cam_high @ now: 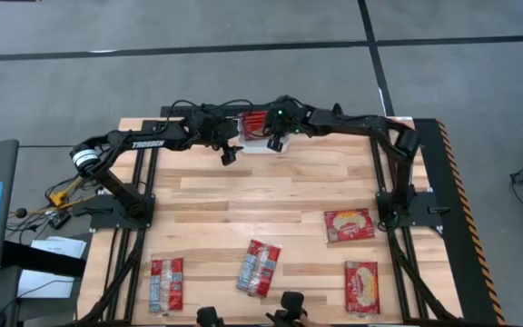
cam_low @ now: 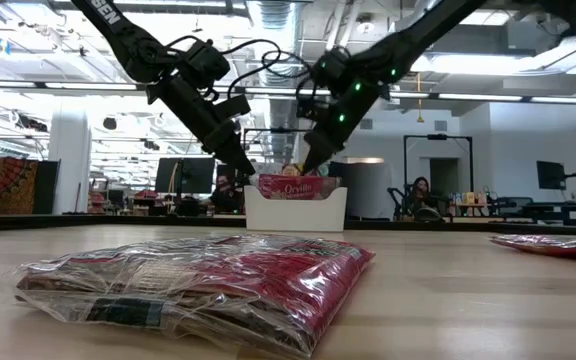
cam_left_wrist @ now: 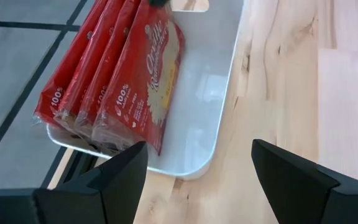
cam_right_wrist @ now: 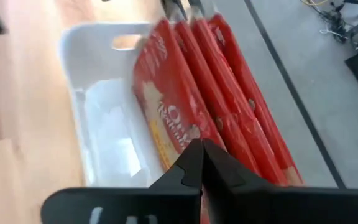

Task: Sort popcorn bags into baskets
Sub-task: Put the red popcorn bag into the white bin

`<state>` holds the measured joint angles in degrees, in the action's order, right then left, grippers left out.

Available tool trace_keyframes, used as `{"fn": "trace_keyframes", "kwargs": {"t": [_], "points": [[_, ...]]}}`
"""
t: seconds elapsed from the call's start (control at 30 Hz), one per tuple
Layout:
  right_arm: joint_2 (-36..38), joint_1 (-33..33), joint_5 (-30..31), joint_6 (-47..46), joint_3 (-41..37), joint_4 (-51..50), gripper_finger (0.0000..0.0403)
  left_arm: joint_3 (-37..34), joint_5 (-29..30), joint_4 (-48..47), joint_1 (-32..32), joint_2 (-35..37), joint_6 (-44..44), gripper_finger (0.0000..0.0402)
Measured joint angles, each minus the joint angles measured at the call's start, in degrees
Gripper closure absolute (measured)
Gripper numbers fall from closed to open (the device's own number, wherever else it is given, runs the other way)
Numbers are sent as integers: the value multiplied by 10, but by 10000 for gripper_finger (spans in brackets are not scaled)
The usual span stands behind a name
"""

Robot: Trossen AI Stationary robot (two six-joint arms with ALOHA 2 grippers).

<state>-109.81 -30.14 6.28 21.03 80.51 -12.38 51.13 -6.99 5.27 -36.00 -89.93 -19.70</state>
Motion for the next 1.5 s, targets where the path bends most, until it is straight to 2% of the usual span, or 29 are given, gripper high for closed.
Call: {"fn": "trace_keyframes", "kwargs": {"t": [0.17,0.33,0.43,0.53,0.63,0.8,0.9,1.03,1.27,1.4,1.5], "points": [[51,18,-1,-6,0,-24,365,0,12,-50,8,48,1,123],[101,37,-13,-22,0,-30,347,0,19,-168,30,117,46,123],[133,52,-33,-63,-5,-34,337,-9,18,-228,63,144,98,123],[161,75,-37,-142,-44,-39,333,-50,13,-236,113,166,168,123],[184,113,-39,-193,-106,-21,333,-97,6,-266,177,193,239,123],[217,185,-38,-230,-206,76,333,-136,26,-358,290,252,390,123],[227,213,-33,-245,-241,122,333,-139,16,-424,368,278,509,123],[224,234,-23,-256,-255,182,333,-139,3,-448,496,287,628,123],[214,242,5,-243,-255,249,333,-139,20,-433,725,224,731,123],[215,246,5,-246,-255,269,333,-139,49,-433,798,175,819,123],[216,252,4,-247,-255,289,333,-139,55,-426,825,134,856,123]]}}
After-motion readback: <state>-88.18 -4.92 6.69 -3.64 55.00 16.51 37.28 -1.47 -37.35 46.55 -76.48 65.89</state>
